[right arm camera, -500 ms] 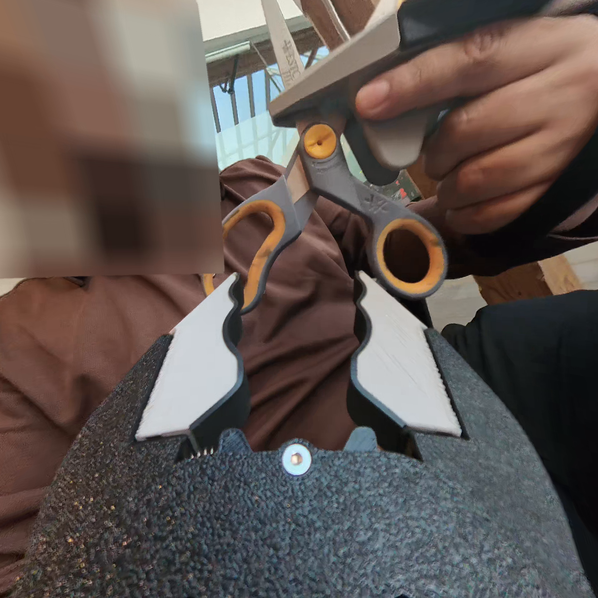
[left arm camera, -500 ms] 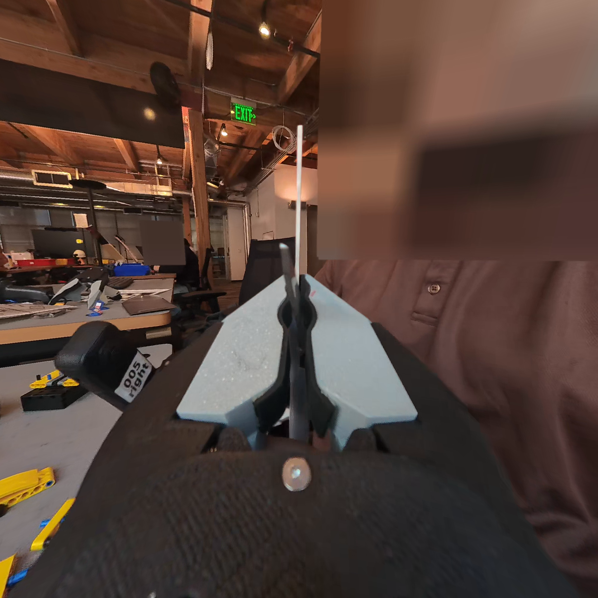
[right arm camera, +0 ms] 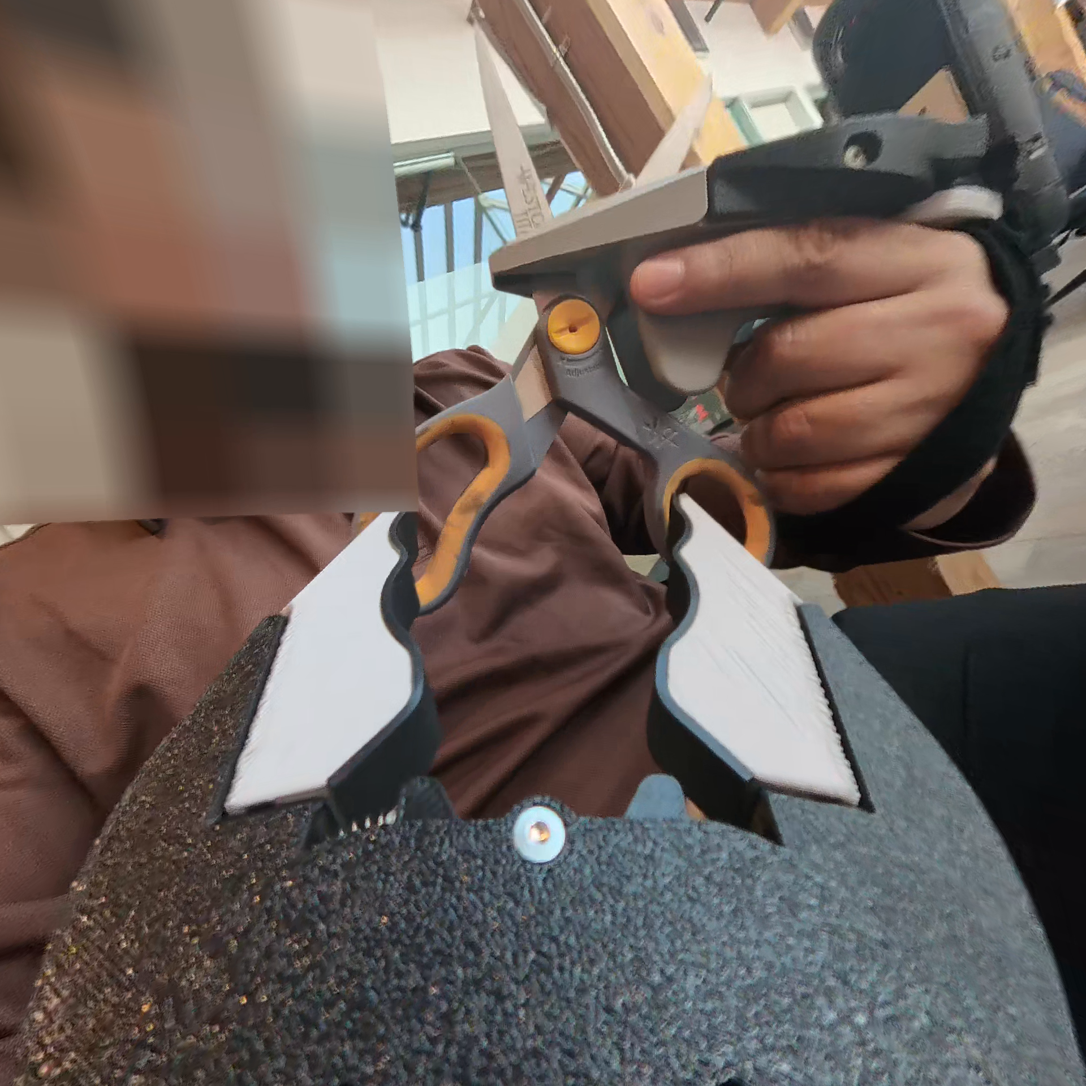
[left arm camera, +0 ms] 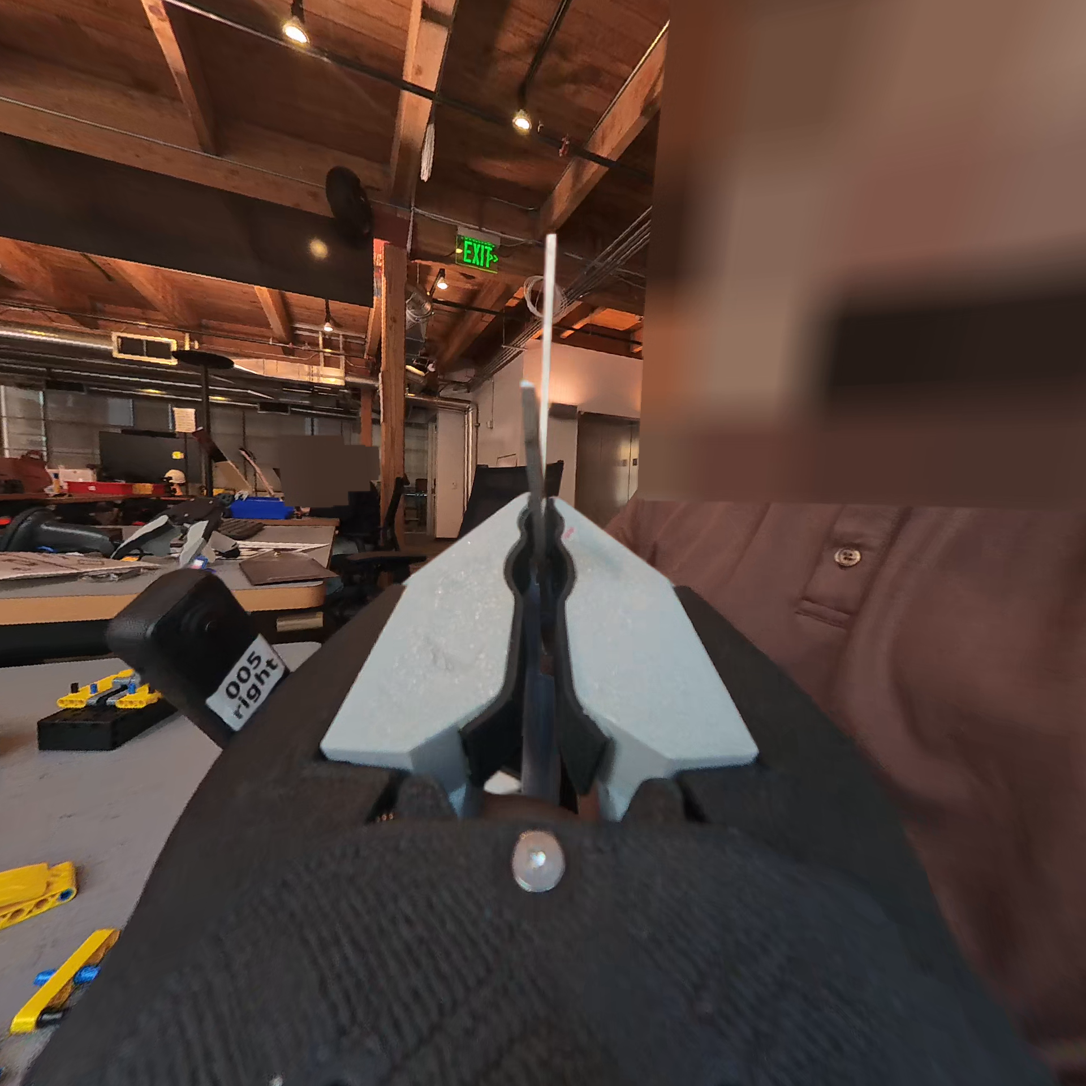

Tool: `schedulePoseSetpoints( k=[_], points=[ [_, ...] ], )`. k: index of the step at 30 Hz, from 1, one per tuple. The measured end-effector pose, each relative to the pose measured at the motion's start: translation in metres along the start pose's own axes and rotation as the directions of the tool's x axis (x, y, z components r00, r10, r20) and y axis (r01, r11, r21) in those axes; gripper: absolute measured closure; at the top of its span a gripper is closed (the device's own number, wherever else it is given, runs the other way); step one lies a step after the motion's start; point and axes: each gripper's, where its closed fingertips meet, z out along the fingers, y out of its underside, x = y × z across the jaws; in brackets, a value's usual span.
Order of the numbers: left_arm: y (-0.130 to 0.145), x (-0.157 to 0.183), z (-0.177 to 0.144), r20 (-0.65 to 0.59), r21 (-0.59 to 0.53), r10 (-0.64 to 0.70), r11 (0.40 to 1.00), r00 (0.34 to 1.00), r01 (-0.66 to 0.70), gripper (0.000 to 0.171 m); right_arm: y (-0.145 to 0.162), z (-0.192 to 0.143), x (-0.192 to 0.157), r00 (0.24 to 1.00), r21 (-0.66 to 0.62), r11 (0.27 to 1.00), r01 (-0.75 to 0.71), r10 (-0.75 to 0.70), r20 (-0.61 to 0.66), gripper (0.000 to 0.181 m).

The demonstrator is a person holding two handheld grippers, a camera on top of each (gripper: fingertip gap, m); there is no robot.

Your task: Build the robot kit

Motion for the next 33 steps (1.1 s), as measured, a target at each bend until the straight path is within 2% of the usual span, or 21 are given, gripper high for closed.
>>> schedulePoseSetpoints(
  k=[3,10,16,22,25,26,27,30,33],
  points=[
    [0.005,-0.004,0.001,0.013,-0.002,-0.017,1.000,1.000,0.017,0.171,0.012,0.007,0.006,0.997,-0.048,0.996,-0.070,0.071,0.011,0.095],
    [0.016,-0.013,0.001,0.048,-0.027,-0.024,0.999,0.999,0.025,0.171,0.010,0.005,0.012,0.979,-0.015,0.981,-0.195,0.196,0.052,0.105],
    [0.022,-0.016,0.001,0.059,-0.041,-0.017,0.999,0.998,0.019,0.171,0.016,0.016,0.013,0.979,-0.038,0.980,-0.196,0.198,0.052,0.096],
    [0.020,-0.018,-0.001,0.065,-0.021,-0.021,1.000,0.998,0.022,0.171,0.015,0.019,0.015,0.970,-0.019,0.973,-0.230,0.231,0.080,0.098],
    [0.017,-0.023,-0.006,0.080,-0.014,-0.048,0.999,0.996,0.049,0.171,0.017,0.022,0.022,0.975,-0.029,0.976,-0.217,0.218,0.042,0.107],
    [0.018,-0.025,-0.007,0.084,-0.022,-0.065,0.998,0.994,0.067,0.170,0.021,0.022,0.027,0.976,-0.045,0.975,-0.216,0.217,0.014,0.123],
    [0.019,-0.025,-0.008,0.079,-0.036,-0.076,0.996,0.994,0.079,0.170,0.023,0.021,0.031,0.977,-0.046,0.976,-0.214,0.215,-0.002,0.130],
    [0.015,-0.026,-0.010,0.088,-0.023,-0.062,0.998,0.994,0.064,0.171,0.018,0.020,0.034,0.974,-0.006,0.975,-0.224,0.224,-0.012,0.129],
    [0.015,-0.026,-0.010,0.087,-0.041,-0.079,0.996,0.993,0.082,0.171,0.017,0.019,0.039,0.983,-0.017,0.986,-0.166,0.164,-0.076,0.133]
  ],
)
